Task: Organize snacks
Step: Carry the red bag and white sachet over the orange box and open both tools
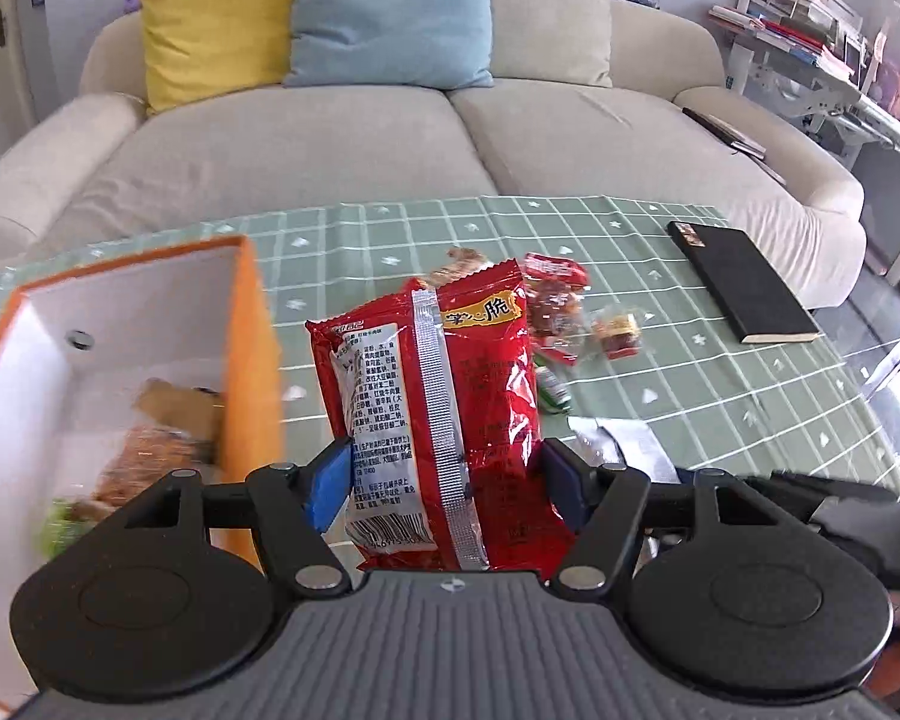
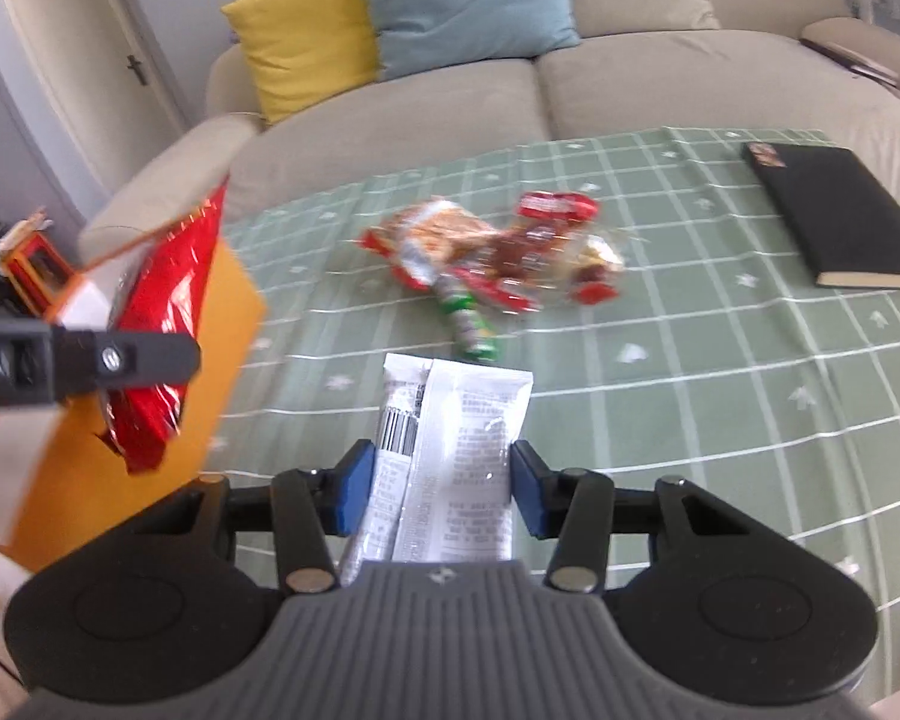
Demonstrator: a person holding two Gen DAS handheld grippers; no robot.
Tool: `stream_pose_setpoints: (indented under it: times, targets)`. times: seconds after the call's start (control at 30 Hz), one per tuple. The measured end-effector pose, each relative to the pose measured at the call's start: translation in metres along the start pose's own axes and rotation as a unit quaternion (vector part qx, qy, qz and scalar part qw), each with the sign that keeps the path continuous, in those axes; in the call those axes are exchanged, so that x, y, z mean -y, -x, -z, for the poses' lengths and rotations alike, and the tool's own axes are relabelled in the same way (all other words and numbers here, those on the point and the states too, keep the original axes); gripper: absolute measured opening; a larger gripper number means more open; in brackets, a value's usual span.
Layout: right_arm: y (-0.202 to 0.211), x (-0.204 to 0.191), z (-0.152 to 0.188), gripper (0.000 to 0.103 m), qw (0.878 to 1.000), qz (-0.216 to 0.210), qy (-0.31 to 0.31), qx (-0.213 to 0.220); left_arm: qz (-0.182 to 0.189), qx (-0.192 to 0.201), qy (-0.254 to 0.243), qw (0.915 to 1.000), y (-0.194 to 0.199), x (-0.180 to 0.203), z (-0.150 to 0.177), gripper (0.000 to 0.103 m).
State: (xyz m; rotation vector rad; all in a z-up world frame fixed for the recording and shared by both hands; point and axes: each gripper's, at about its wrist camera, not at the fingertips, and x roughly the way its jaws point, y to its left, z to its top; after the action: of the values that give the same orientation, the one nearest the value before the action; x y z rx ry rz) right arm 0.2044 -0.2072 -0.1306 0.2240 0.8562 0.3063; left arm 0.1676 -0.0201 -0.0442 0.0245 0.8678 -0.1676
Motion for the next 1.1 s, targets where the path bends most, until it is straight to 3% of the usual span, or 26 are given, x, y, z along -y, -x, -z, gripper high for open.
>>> stream_pose_setpoints:
  times: [0.27,0.47,0.63,0.83,1.1]
  targets:
    - [0.023,-0.071,-0.023,0.047,0.997,-0.074,0.023,-0.001,0.015,-0.028,0.043,0.9986,0.029,-0.058,-0.002,0.077]
    - [0.032,-0.131,-0.046,0.047,0.993,-0.09,0.076,0.01,0.002,-0.054,0.054,0.9971,0.034,-0.106,0.001,0.077]
    - [0.026,-0.18,-0.056,0.047,0.987,-0.086,0.131,-0.012,0.007,-0.09,0.04,0.9952,0.031,-0.141,0.002,0.077]
    - [0.001,-0.233,-0.054,0.046,0.972,-0.074,0.212,-0.067,0.0,-0.161,-0.007,0.9869,0.009,-0.164,0.014,0.077]
    - [-0.029,-0.275,-0.045,0.046,0.932,-0.064,0.333,-0.125,0.002,-0.207,-0.053,0.9769,0.0,-0.178,0.031,0.077]
